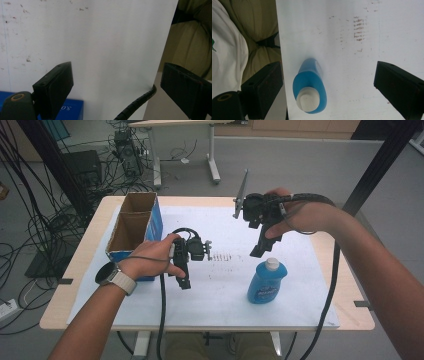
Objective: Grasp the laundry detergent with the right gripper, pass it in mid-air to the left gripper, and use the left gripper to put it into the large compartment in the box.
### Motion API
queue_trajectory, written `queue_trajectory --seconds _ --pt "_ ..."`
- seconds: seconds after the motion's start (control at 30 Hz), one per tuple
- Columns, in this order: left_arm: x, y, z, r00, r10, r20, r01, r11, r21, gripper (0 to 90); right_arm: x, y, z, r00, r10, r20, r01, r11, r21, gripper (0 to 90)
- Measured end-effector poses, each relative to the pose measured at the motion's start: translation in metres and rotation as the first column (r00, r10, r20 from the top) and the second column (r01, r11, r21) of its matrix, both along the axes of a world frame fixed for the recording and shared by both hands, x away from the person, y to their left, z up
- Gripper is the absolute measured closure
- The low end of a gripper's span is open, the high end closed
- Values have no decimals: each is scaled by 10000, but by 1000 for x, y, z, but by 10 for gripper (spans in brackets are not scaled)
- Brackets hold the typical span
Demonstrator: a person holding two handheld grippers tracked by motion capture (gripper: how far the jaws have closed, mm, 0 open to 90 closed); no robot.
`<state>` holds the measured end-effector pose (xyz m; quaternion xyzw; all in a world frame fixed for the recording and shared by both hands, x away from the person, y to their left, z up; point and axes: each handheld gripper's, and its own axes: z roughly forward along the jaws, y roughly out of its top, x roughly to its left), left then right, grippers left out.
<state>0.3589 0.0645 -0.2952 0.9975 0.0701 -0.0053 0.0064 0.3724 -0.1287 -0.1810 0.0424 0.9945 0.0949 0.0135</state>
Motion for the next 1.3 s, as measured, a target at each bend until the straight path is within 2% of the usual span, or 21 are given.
queue_trajectory --seconds 0.73,1.03,1.3 --pt "-1 -1 1 10000 10 4 -10 10000 16 109 -1 -3 1 10000 -56 -32 56 10000 11 80" --pt "-1 -1 3 10000 -53 43 52 9999 104 111 -1 -5 2 9999 101 12 -101 9999 16 73" --pt "0 -2 4 9999 15 113 -15 10000 25 112 -3 -13 4 10000 13 -6 -13 9998 187 72"
